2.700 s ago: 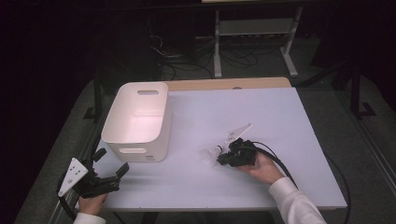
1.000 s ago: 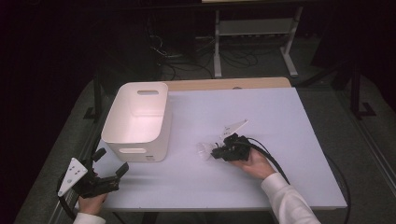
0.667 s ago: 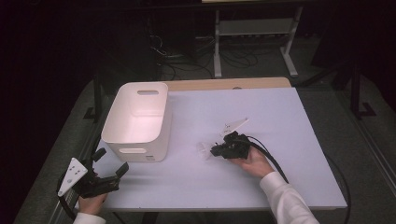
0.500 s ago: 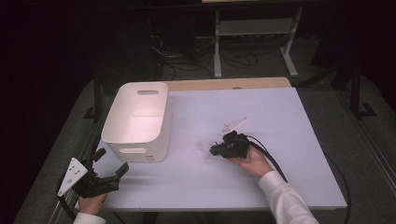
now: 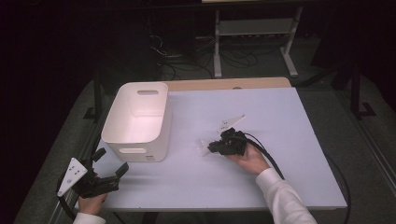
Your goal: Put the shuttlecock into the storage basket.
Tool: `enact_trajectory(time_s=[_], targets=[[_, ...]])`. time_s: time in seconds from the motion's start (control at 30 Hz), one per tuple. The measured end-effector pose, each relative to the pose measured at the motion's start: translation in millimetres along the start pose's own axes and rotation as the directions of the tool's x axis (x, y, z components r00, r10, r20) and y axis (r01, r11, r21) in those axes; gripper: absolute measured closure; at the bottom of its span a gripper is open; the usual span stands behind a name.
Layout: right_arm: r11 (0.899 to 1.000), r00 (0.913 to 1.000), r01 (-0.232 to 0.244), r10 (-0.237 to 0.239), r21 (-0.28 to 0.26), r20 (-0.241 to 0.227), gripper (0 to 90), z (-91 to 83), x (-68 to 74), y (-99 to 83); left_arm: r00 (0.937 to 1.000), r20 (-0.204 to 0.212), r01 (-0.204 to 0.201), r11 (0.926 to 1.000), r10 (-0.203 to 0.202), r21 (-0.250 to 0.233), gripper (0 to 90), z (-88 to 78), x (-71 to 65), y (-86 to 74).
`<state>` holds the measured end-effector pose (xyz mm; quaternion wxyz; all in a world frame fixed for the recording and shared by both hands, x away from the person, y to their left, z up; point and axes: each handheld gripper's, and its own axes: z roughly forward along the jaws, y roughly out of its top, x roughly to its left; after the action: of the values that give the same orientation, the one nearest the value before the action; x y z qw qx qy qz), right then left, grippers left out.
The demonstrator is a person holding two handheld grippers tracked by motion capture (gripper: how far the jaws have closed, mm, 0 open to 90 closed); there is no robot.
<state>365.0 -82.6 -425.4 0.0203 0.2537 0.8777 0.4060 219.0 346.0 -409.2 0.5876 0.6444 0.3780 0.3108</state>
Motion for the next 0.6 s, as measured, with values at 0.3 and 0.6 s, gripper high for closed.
enact_trajectory(time_s=[0.3,0.6], targets=[[1.0,0.9999,-0.012,0.013,-0.015,0.011,79.3,1.9,-4.9,4.3,1.0,0.001,0.0,1.0,0.0,-0.001,0.0,0.0,0.5,0.0],[0.999,0.9993,-0.025,0.026,-0.034,0.026,79.3,0.7,-11.7,8.6,1.0,0.001,0.001,1.0,-0.001,-0.001,0.0,0.0,0.4,0.0]])
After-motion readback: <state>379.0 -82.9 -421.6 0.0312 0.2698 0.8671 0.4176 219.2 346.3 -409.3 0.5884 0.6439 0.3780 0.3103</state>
